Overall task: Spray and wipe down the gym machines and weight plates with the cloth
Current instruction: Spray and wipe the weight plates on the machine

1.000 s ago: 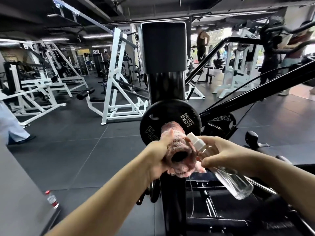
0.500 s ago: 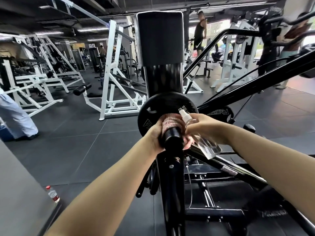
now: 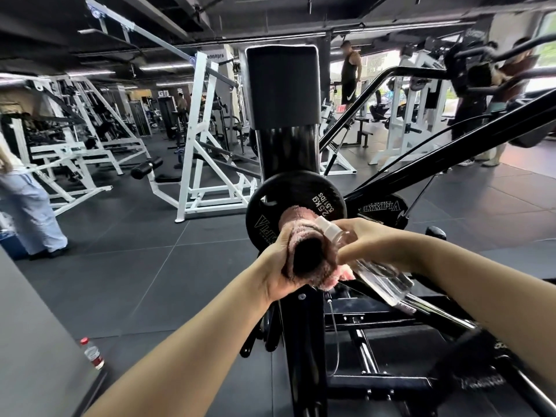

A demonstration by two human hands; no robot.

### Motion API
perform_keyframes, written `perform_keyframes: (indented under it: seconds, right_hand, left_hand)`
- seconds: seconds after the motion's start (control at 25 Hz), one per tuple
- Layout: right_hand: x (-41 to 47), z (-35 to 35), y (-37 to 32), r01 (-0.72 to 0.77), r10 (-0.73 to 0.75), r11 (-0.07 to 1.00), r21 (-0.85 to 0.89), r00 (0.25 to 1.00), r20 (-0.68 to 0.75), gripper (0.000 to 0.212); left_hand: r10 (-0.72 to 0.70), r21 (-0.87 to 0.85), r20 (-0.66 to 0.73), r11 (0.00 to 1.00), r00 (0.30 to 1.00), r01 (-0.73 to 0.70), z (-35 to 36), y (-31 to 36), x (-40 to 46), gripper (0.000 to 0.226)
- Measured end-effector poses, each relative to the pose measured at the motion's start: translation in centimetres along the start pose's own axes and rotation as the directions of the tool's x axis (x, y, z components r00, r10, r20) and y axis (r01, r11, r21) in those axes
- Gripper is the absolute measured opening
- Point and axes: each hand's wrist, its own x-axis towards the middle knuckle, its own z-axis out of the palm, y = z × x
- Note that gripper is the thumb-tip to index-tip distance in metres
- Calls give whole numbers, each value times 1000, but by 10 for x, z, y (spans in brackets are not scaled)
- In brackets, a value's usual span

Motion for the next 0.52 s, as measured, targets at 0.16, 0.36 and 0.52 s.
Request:
perform_keyframes:
  seconds: [0.16,0.36,0.52]
  right_hand:
    - [-17,5,3,27,-29,997,67,999,32,28]
    - [-30,12,15,75,-79,981,177,997,15,35]
    - [-28,14,23,92,-88,982,165,996,-33,48]
  left_hand:
    - [35,193,-49,981,998,-25,-3,-2,-3,56]
    - [192,380,-26,909,981,-168,-4,-19,-10,54]
    - [327,523,-27,810,945,-266,-18,-31,-2,20]
